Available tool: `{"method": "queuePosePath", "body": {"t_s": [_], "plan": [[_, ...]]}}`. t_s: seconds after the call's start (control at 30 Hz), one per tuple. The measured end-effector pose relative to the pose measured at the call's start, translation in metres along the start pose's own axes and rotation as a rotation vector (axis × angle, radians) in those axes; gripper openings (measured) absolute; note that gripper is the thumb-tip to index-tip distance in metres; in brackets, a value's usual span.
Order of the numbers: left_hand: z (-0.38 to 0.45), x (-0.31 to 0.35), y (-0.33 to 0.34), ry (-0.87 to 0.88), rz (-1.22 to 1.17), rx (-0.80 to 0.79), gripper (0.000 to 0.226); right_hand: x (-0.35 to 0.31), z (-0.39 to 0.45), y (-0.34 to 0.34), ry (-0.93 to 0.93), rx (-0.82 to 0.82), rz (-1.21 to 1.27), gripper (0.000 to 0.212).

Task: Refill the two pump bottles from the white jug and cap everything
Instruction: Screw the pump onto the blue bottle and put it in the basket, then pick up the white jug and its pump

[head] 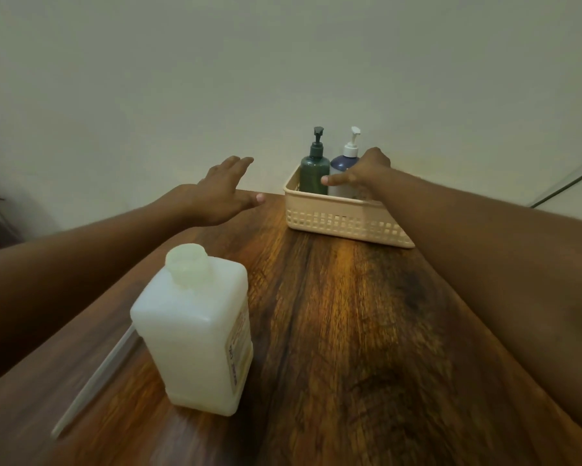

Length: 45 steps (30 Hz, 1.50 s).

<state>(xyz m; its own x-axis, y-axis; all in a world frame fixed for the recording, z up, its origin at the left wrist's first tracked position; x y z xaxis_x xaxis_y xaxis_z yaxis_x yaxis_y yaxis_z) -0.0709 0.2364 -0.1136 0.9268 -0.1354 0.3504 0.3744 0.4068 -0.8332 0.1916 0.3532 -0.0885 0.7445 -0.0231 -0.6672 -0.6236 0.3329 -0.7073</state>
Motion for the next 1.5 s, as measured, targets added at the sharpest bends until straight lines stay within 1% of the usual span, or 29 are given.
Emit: {"method": "queuePosePath", "body": {"t_s": [0.07, 0.1, 0.2, 0.23, 0.27, 0.33, 0.43, 0.53, 0.63, 0.7, 0.8, 0.87, 0.93, 1.07, 1.17, 1.3, 1.37, 1.5], "plan": [[-0.009, -0.006, -0.007, -0.015, 0.011, -0.007, 0.084, -0.003, -0.009, -0.009, -0.010, 0.035, 0.007, 0.113], [-0.015, -0.008, -0.011, -0.020, 0.021, -0.009, 0.085, -0.005, -0.015, -0.015, -0.029, 0.081, 0.010, 0.115], [-0.039, -0.013, -0.027, -0.047, 0.021, -0.026, 0.088, -0.015, -0.043, -0.035, -0.178, 0.261, 0.073, 0.108], [-0.048, -0.013, -0.034, -0.059, 0.018, -0.038, 0.089, -0.019, -0.055, -0.040, -0.237, 0.283, 0.127, 0.105], [-0.058, -0.013, -0.040, -0.066, 0.015, -0.053, 0.089, -0.022, -0.069, -0.044, -0.283, 0.271, 0.193, 0.102], [-0.078, -0.012, -0.054, -0.073, 0.012, -0.078, 0.087, -0.026, -0.103, -0.049, -0.333, 0.192, 0.333, 0.098], [-0.101, -0.012, -0.071, -0.079, -0.022, -0.071, 0.075, -0.026, -0.159, -0.053, -0.356, 0.050, 0.500, 0.094], [-0.121, -0.017, -0.080, -0.122, -0.011, -0.086, 0.075, -0.023, -0.216, -0.051, -0.313, -0.093, 0.647, 0.091], [-0.140, -0.023, -0.085, -0.153, -0.024, -0.069, 0.069, -0.022, -0.267, -0.050, -0.260, -0.180, 0.748, 0.091], [-0.150, -0.026, -0.085, -0.184, -0.043, -0.061, 0.068, -0.022, -0.293, -0.049, -0.254, -0.276, 0.766, 0.099], [-0.161, -0.029, -0.082, -0.253, -0.044, -0.075, 0.071, -0.022, -0.323, -0.045, -0.299, -0.436, 0.695, 0.119], [-0.166, -0.031, -0.079, -0.279, -0.020, -0.091, 0.070, -0.022, -0.337, -0.039, -0.326, -0.478, 0.647, 0.127], [-0.169, -0.030, -0.076, -0.270, 0.018, -0.107, 0.066, -0.021, -0.344, -0.033, -0.344, -0.441, 0.643, 0.125], [-0.171, -0.027, -0.069, -0.247, 0.123, -0.129, 0.057, -0.020, -0.346, -0.024, -0.352, -0.273, 0.613, 0.104], [-0.171, -0.026, -0.065, -0.233, 0.160, -0.103, 0.039, -0.019, -0.344, -0.024, -0.340, -0.238, 0.627, 0.093], [-0.176, -0.027, -0.066, -0.274, 0.153, -0.068, 0.029, -0.015, -0.339, -0.036, -0.327, -0.209, 0.637, 0.091], [-0.178, -0.025, -0.068, -0.297, 0.124, -0.049, 0.030, -0.011, -0.336, -0.047, -0.321, -0.187, 0.618, 0.091], [-0.183, -0.006, -0.076, -0.330, -0.003, -0.015, 0.046, 0.003, -0.335, -0.078, -0.296, -0.130, 0.609, 0.088]]}}
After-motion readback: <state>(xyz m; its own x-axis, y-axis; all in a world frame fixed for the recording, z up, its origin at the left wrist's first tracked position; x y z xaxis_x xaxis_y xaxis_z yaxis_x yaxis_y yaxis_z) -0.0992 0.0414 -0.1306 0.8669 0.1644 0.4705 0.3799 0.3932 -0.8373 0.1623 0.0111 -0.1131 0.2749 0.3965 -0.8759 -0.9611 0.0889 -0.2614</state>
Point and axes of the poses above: each hand's wrist, its own z-axis towards the middle knuckle, its own y-axis out of the palm, x = y × z, the point moved 3 cm from there along z, towards the middle knuckle, and after that the axes turned 13 degrees about x, right-handed, at the moved point
